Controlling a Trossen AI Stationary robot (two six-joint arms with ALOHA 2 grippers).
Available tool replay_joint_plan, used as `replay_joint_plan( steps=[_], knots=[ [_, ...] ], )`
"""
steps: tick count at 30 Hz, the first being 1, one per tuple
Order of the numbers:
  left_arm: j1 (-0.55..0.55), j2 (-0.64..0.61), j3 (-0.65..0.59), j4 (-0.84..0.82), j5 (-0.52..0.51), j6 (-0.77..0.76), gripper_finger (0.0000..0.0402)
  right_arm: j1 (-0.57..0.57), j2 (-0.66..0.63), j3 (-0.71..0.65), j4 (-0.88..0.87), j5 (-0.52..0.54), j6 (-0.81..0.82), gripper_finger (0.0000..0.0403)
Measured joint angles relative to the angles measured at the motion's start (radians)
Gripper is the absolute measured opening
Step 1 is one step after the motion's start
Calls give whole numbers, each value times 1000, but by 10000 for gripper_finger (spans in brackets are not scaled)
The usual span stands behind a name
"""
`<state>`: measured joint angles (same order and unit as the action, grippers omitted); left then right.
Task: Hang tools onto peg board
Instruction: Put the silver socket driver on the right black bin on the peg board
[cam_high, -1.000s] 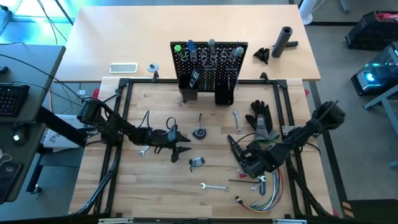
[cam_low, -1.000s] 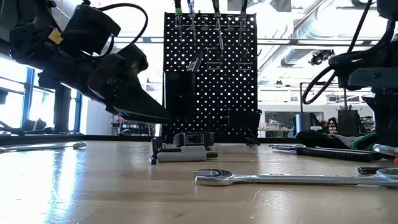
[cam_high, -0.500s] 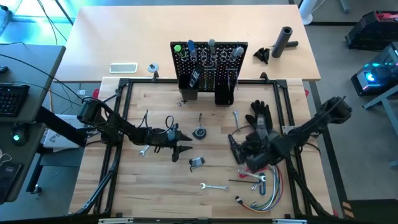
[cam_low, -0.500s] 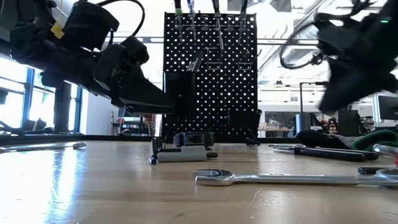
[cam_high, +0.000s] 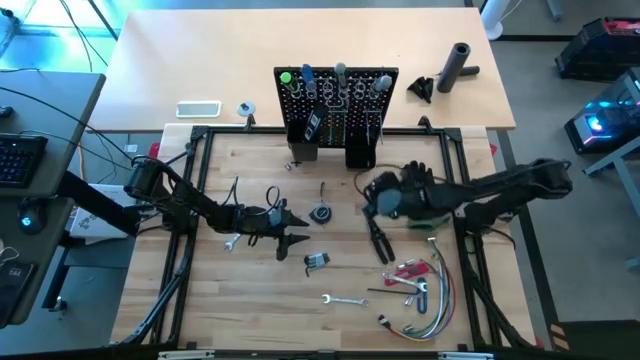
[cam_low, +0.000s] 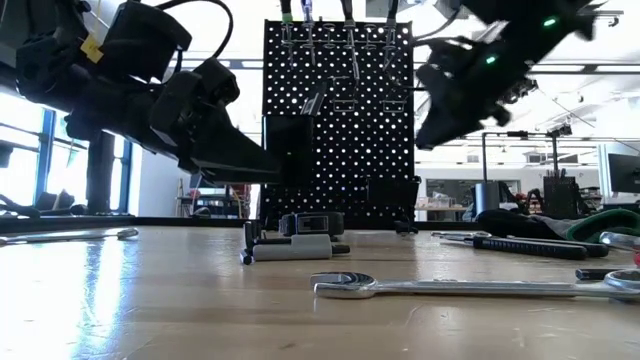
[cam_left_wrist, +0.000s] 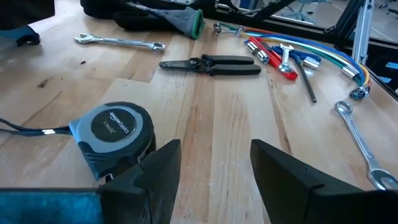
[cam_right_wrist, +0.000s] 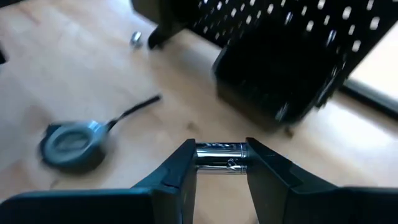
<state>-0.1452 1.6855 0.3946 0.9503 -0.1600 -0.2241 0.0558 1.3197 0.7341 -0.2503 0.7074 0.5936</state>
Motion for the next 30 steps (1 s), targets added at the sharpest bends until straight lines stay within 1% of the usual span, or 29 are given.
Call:
replay_joint_plan(
  steps=[4,6,11,16,22,30],
  knots=[
    [2,0,0,-10,0,0,188,-111,0,0,111,-59,-157,104],
    [3,0,0,-10,0,0,188,-162,0,0,168,-108,-213,104],
    [3,0,0,-11,0,0,188,-278,13,0,259,-258,-287,105],
    [3,0,0,-12,0,0,188,-355,56,0,298,-336,-339,105],
    [3,0,0,-24,0,-7,188,-410,128,0,337,-388,-381,106],
    [3,0,0,-28,0,-10,188,-426,180,0,398,-402,-446,106]
  ],
)
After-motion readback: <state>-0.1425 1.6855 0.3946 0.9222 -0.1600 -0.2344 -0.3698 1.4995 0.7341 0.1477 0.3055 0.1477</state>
